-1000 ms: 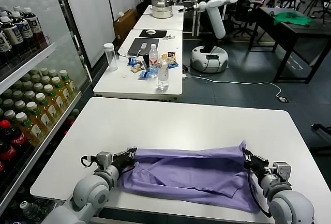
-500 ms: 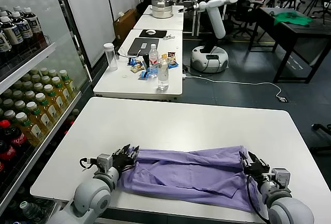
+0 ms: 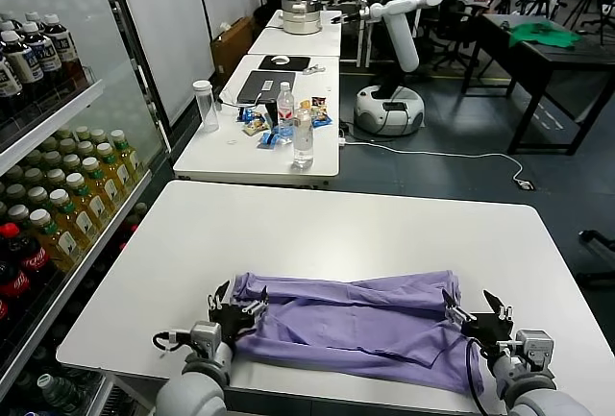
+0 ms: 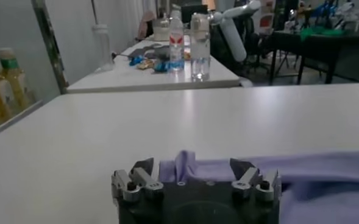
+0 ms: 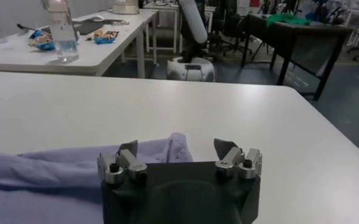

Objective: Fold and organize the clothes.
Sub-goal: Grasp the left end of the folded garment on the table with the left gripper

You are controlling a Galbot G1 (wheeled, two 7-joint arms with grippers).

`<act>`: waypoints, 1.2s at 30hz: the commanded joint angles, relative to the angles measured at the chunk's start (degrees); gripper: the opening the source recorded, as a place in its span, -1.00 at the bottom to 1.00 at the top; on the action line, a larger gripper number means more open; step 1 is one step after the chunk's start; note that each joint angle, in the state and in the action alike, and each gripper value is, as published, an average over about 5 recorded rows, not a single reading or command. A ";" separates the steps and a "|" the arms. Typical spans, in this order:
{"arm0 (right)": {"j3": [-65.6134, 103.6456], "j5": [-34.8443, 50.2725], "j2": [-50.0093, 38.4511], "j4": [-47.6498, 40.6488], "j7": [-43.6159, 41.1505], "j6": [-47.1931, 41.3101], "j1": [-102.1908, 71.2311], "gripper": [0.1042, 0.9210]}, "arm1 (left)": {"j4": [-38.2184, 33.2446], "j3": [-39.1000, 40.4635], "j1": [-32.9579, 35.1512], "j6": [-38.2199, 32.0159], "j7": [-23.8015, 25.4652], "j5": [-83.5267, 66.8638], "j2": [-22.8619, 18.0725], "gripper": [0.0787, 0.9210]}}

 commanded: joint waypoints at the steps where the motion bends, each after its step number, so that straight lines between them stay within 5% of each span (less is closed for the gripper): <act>1: 0.74 -0.56 0.40 1.03 -0.03 0.22 -1.64 0.76 | 2.74 0.27 3.83 -1.13 -2.03 7.36 -5.93 0.77; 8: 0.64 -0.45 0.45 1.08 0.01 0.33 -1.73 0.76 | 5.31 -0.36 1.39 -1.39 -2.46 5.60 -6.99 0.60; 28: 0.80 -0.40 1.03 1.78 0.10 0.37 -2.50 0.76 | 6.91 -4.10 -1.10 -3.40 -0.57 -0.64 -4.52 -0.74; 36: 0.97 -0.38 1.20 2.00 0.29 0.37 -2.69 0.76 | 5.64 -11.57 -1.32 -3.47 -0.05 -3.51 0.00 -0.85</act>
